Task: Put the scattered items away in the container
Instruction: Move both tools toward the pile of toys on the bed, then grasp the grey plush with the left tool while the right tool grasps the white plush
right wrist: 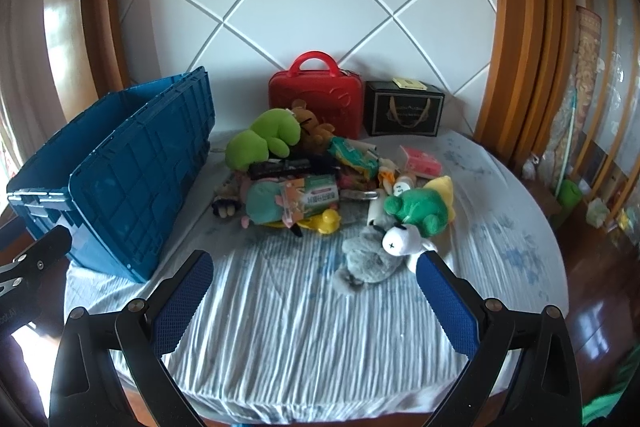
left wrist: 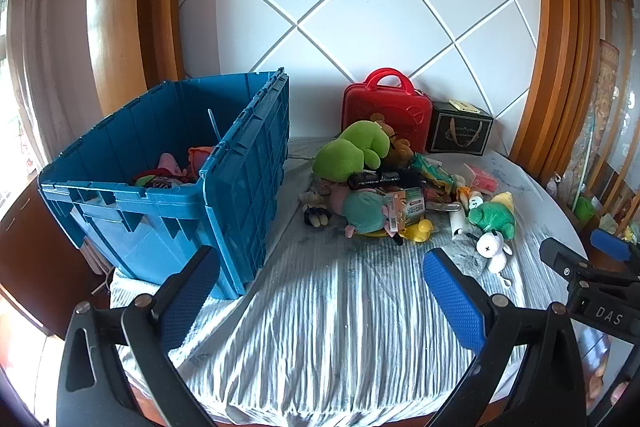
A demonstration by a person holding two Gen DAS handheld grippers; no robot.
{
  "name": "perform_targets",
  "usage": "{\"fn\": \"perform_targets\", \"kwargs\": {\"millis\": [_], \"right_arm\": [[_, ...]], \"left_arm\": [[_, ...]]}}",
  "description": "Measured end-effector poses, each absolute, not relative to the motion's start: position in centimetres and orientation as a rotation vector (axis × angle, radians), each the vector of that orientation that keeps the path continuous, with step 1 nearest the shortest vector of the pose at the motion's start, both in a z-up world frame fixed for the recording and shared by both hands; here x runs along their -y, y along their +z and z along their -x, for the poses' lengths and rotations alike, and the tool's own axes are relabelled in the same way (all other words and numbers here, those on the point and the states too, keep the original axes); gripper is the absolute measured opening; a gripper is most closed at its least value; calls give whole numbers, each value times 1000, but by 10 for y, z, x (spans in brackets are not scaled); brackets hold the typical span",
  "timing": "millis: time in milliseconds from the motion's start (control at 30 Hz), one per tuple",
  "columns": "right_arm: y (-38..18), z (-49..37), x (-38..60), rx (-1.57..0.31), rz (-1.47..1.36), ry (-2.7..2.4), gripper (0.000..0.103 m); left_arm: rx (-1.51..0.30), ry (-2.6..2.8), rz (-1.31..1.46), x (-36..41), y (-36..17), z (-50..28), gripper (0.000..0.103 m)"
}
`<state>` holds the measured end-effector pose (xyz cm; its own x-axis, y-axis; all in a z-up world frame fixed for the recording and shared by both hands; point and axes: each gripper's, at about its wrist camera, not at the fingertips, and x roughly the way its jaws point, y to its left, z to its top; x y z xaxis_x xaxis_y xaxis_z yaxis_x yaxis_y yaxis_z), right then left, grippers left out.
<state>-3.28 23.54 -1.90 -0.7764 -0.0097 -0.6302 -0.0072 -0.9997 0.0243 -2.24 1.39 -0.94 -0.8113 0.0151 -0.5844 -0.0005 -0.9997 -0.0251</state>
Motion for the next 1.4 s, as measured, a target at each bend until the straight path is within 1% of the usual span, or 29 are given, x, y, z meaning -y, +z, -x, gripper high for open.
{"fn": "perform_targets", "kwargs": {"millis": [300, 433, 500, 733, 867, 967, 1067, 1233, 1333, 1400], "right_arm": [[-44, 50, -275, 71, -1151, -2929, 103], [-66, 64, -298, 64, -1224, -2917, 103], [-77, 74, -310, 89, -1286, -2914, 103], [-109, 94, -343, 122, -1457, -2944, 103], [-120, 102, -360, 118, -1497, -2977, 103], [-132, 112, -376, 146, -1546, -2975, 103], [-146, 123, -394, 163, -1569, -2955, 103], [-182, 159, -431, 125, -1593, -2883, 103], [-208, 183, -455, 80, -1597, -2801, 103], [-222, 195, -466, 9, -1573, -2766, 103]], "left_arm": [[27, 2944, 1085, -48, -36, 52, 103], [18, 2907, 1149, -67, -56, 74, 103], [2, 2867, 1190, -76, -66, 86, 103], [-67, 2732, 1226, -112, -103, 133, 103], [-105, 2659, 1220, -140, -127, 156, 103], [-124, 2603, 1265, -166, -148, 173, 103], [-112, 2566, 1301, -192, -168, 188, 103], [-78, 2561, 1351, -239, -211, 211, 103], [-35, 2575, 1388, -266, -242, 224, 103], [13, 2581, 1381, -277, -260, 230, 103]]}}
